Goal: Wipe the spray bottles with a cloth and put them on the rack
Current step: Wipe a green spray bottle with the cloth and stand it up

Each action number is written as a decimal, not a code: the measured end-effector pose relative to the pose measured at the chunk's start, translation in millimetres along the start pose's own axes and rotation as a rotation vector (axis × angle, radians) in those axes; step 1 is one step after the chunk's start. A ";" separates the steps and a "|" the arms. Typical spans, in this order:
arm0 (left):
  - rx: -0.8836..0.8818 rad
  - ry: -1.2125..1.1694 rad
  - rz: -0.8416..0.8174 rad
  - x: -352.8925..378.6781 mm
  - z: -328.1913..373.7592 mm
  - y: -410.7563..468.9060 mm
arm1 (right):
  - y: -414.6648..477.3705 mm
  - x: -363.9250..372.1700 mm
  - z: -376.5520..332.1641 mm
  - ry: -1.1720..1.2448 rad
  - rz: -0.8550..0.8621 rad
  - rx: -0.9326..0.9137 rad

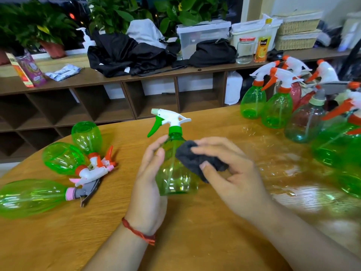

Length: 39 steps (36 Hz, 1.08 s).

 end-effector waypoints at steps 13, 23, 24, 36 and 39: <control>0.053 0.133 -0.056 6.1 -5.5 -4.9 | 7.2 3.1 15.7 0.026 0.081 0.083; 0.138 0.085 0.091 -10.8 6.3 5.0 | -4.3 11.0 -4.9 0.017 -0.032 -0.050; 0.137 0.055 0.105 -13.0 8.3 6.5 | -6.7 15.1 -7.3 0.021 -0.082 -0.085; 0.082 0.159 -0.115 4.4 -9.1 -6.0 | 10.0 2.8 24.4 0.208 0.094 0.181; 0.103 0.112 -0.081 1.9 -7.9 -4.5 | 5.3 9.6 23.2 0.253 0.076 0.222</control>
Point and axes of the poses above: each hand's wrist, its own y-axis towards the middle knuckle, its own x-axis out of the palm, z = x × y, the point moved 3 cm from there along y, towards the middle knuckle, and after that the axes turned 5 degrees about -y, right-handed, at the moved point
